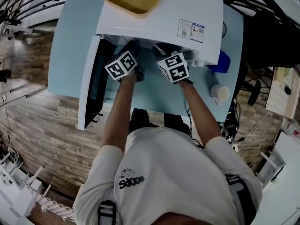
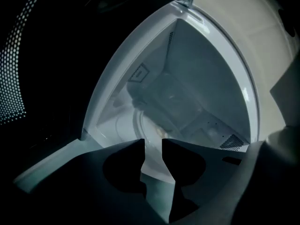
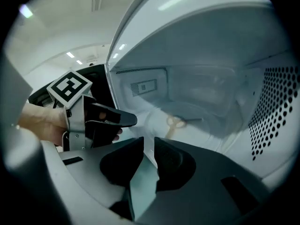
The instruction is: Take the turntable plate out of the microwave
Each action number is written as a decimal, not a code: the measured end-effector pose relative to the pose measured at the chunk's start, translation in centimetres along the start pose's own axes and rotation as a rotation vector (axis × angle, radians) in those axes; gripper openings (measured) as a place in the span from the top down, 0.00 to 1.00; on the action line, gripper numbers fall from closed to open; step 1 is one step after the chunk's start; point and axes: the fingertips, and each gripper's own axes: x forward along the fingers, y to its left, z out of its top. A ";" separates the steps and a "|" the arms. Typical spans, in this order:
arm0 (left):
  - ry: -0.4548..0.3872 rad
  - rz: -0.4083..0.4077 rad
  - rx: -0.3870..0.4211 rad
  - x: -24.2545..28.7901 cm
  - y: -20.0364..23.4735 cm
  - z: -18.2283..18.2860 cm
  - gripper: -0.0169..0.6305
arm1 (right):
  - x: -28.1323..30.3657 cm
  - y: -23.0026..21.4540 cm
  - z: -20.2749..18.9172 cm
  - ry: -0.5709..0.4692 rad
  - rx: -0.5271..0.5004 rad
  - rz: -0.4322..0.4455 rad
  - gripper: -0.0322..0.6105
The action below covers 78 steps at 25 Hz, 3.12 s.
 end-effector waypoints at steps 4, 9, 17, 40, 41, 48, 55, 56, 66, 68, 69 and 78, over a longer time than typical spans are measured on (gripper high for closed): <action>0.021 0.011 -0.040 1.1 0.4 -0.7 0.76 | 0.0 -0.1 -0.8 0.007 0.002 0.002 0.85; -0.002 0.024 -0.098 2.0 0.1 -0.6 0.74 | -0.4 -0.5 -1.1 0.000 0.035 0.007 0.84; -0.037 -0.021 -0.363 1.8 0.2 -0.2 0.76 | -0.6 0.6 -1.8 -0.012 0.180 0.084 0.82; -0.122 -0.155 -0.308 0.9 -0.9 0.7 0.80 | 2.4 -0.6 -1.9 -0.129 0.718 0.131 0.66; -0.142 -0.173 -0.288 0.8 -1.5 1.2 0.88 | 2.3 -0.5 -1.9 -0.131 0.745 0.142 0.66; -0.120 -0.098 -0.189 1.0 -2.4 2.3 0.89 | 2.8 0.6 -1.7 -0.138 0.744 0.161 0.65; -0.056 0.057 -0.139 1.3 0.8 0.7 0.71 | 2.9 0.6 -1.7 -0.130 0.715 0.174 0.65; -0.042 0.057 -0.136 1.5 0.7 0.4 0.70 | 2.9 0.5 -1.7 -0.131 0.714 0.172 0.65; 0.007 -0.003 -0.426 2.6 -0.6 -0.4 0.70 | 2.4 -0.1 -2.0 -0.167 0.773 0.167 0.65; 0.001 -0.039 -0.464 2.7 -1.1 -0.3 0.70 | 2.2 -0.4 -1.9 -0.190 0.815 0.165 0.65; -0.008 -0.051 -0.465 2.6 -1.2 -0.2 0.71 | 2.2 -0.4 -1.9 -0.197 0.833 0.167 0.65; -0.018 -0.072 -0.417 1.6 -1.3 0.4 0.90 | 2.7 -1.1 -1.1 -0.248 0.949 0.139 0.65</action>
